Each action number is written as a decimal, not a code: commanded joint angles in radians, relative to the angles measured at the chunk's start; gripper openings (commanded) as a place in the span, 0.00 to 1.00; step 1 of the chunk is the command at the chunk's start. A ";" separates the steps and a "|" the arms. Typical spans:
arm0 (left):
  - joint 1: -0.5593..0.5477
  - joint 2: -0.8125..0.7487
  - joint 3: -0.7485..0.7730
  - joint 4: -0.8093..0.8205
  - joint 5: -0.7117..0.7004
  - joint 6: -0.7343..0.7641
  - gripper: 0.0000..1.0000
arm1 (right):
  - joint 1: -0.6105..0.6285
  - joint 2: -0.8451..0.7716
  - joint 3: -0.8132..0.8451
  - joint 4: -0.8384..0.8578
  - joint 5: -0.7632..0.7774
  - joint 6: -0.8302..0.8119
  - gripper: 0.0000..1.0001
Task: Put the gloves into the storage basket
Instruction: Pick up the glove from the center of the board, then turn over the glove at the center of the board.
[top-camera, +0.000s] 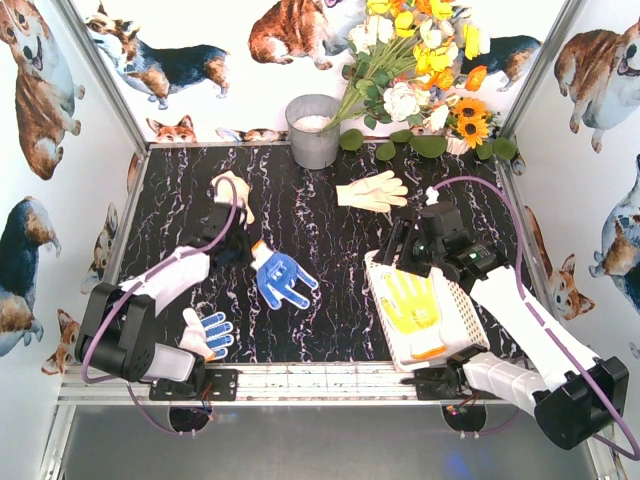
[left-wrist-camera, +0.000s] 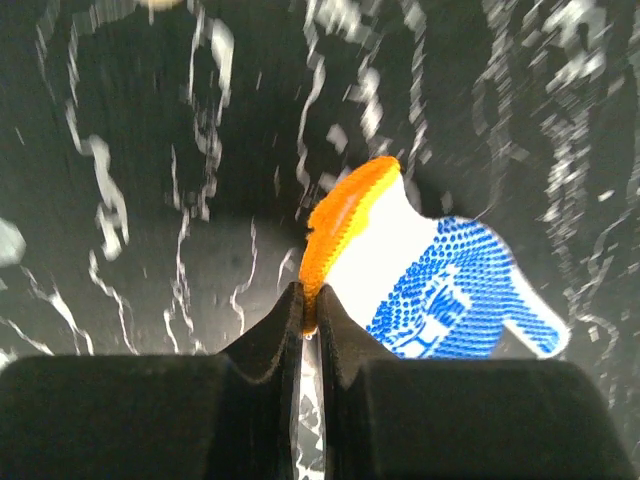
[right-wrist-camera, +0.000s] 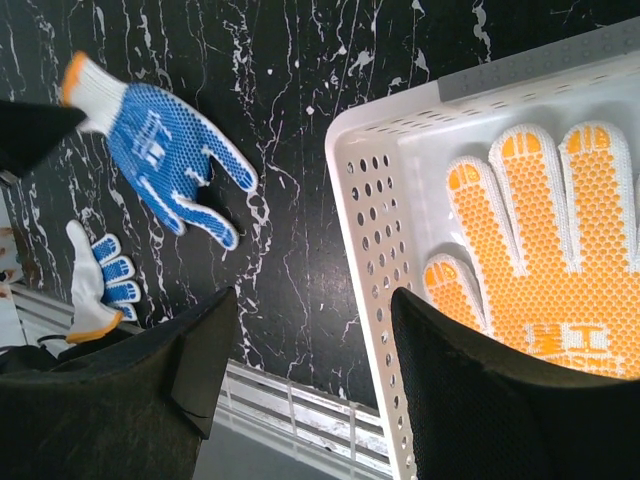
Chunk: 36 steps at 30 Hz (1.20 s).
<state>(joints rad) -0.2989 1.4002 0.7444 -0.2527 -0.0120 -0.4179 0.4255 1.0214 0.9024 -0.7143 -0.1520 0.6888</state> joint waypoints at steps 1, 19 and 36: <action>0.006 -0.021 0.156 0.027 -0.002 0.139 0.00 | 0.007 -0.043 0.001 0.043 0.041 -0.013 0.65; -0.314 -0.118 0.156 -0.008 0.089 0.514 0.00 | 0.007 -0.053 -0.033 0.129 0.045 0.008 0.65; -0.739 -0.060 0.099 -0.126 0.217 0.326 0.00 | 0.007 -0.032 -0.045 0.158 0.017 0.040 0.65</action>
<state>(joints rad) -0.9596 1.3418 0.8654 -0.3481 0.1596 -0.0051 0.4255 0.9894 0.8665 -0.6247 -0.1242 0.7155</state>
